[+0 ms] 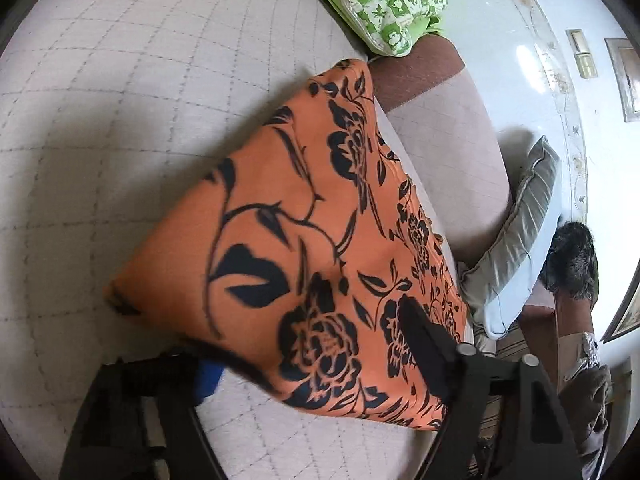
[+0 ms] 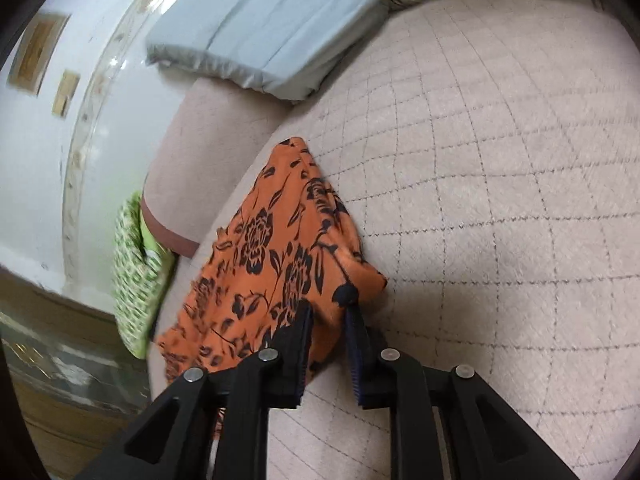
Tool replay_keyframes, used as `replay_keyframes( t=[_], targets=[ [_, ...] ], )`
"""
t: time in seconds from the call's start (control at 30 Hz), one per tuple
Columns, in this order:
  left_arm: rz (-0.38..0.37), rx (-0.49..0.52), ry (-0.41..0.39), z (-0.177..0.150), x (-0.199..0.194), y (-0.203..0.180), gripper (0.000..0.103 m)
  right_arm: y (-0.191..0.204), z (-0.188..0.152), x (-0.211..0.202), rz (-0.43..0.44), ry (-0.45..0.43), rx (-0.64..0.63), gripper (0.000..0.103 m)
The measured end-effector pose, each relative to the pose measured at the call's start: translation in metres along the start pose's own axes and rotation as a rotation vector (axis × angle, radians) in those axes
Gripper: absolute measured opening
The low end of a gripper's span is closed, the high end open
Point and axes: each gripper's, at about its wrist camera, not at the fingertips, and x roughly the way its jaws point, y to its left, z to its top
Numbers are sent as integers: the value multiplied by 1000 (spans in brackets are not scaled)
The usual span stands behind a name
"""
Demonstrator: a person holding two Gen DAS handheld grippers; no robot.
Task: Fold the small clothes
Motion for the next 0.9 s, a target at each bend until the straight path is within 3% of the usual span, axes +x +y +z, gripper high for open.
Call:
replay_keyframes(
  t=[0.03,0.07,0.1,0.13,0.3,0.6,0.67,0.77,0.83,0.9],
  targets=[
    [-4,-13,-3,1,1,0,85,-7,3,7,7,32,50,33],
    [-11,-24,-5,1,2,1,88,-12,4,10,5,50,84,52],
    [-16,-37,-9,1,4,0,89,-17,4,14,-1,65,122,63],
    [-21,-51,-13,2,4,-1,89,-23,4,17,0,66,165,67],
    [-11,-66,-41,3,8,-9,89,-22,12,32,46,13,185,67],
    [134,37,-48,4,23,-34,92,-6,27,68,87,-48,128,65],
    [142,44,-46,5,25,-32,93,1,29,73,42,-47,94,44],
    [119,22,-52,7,24,-29,93,0,30,77,13,-33,87,30],
    [135,21,-69,6,21,-29,81,7,29,72,-6,-47,43,25],
    [194,58,-93,5,16,-29,35,18,27,65,-19,-80,-12,23]
  ],
)
